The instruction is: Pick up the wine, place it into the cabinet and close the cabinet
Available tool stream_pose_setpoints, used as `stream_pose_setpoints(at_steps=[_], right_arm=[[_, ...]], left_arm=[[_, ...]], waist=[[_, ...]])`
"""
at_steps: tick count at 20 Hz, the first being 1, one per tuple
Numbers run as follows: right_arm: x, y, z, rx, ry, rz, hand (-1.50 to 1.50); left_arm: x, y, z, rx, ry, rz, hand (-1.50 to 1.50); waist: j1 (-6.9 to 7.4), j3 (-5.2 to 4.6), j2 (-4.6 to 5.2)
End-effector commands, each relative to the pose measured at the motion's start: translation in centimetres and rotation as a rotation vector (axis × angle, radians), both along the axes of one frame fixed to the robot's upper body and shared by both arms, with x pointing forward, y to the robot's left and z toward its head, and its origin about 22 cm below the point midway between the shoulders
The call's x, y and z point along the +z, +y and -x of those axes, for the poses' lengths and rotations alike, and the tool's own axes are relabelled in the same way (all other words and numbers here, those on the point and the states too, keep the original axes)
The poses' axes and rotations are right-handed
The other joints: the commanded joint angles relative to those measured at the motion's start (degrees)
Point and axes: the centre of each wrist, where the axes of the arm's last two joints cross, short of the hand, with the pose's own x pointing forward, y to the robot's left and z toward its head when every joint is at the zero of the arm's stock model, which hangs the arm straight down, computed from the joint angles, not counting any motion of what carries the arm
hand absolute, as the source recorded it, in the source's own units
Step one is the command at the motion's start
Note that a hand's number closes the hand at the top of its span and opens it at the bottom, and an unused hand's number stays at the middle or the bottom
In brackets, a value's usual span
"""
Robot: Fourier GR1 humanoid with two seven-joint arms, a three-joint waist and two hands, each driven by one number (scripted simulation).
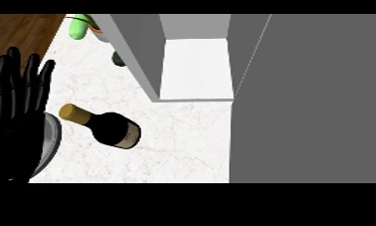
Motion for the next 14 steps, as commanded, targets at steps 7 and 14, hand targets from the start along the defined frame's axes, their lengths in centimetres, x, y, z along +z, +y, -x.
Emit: stream_pose_setpoints(at_steps=[7, 14], right_arm=[[-0.8, 2.3, 3.4, 0.19, 0.131, -0.098, -1.5], [3.3, 3.7, 7.2, 0.228, 0.157, -0.118, -1.5]], left_arm=[[-1.1, 0.9, -0.3, -0.197, 0.156, 0.207, -1.5], [3.4, 2.2, 2.6, -0.24, 0.187, 0.238, -1.5]], waist=[[-0.09, -1.7, 0.16], [0.36, -1.68, 0.1]])
